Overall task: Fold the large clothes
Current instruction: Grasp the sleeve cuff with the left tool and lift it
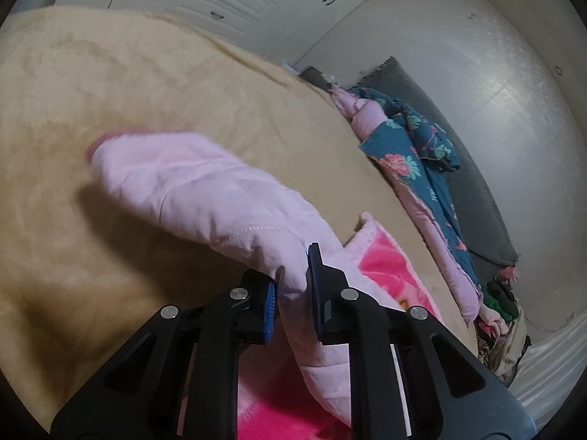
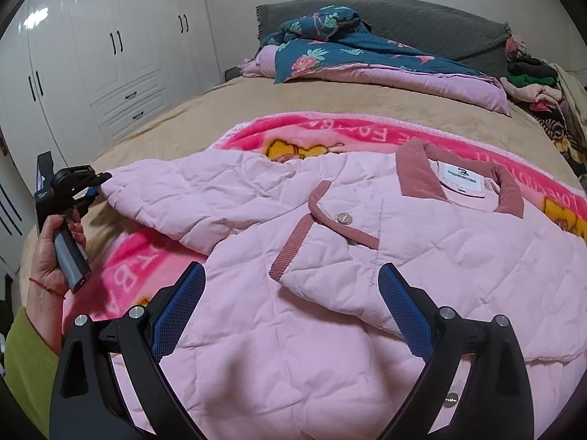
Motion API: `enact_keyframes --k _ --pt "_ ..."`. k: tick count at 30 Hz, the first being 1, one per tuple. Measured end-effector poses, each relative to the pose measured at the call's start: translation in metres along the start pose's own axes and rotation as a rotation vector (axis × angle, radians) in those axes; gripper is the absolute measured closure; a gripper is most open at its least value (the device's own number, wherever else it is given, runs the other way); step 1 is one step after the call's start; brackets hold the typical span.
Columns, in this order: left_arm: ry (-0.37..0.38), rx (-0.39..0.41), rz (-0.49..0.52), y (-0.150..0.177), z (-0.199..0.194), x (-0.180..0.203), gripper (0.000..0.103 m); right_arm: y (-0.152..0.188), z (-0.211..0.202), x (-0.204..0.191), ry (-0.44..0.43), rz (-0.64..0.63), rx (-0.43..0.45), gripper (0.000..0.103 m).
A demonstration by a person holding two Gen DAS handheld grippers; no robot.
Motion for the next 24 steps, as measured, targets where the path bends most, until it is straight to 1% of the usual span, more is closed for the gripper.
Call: enact_keyframes --k 6,11,19,24 --pt "0.016 0.045 0.106 0.001 -0.031 0.039 0.095 0.004 -0.018 0.012 0.000 0.038 0.023 0.008" --pt "0.018 0.072 0.191 0.010 -0.049 0.070 0.096 0.011 -0.031 0.025 -0.001 0.083 0.031 0.008" --pt "0.041 0.078 0.262 0.021 -0.064 0.101 0.096 0.021 -0.056 0.045 0.022 0.121 0.063 0.008" --pt "0.072 0.072 0.323 0.034 -0.075 0.128 0.096 0.026 -0.071 0.060 0.039 0.150 0.085 0.008"
Point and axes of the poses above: each gripper's, at about its wrist camera, not at the fingertips, and z roughly the way its jaws point, x to its right, y to its underside, the point moved 6 cm from there along z, roughly the way its jaws point, and after that the axes turned 3 degrees about -x, right-handed, at the moved point
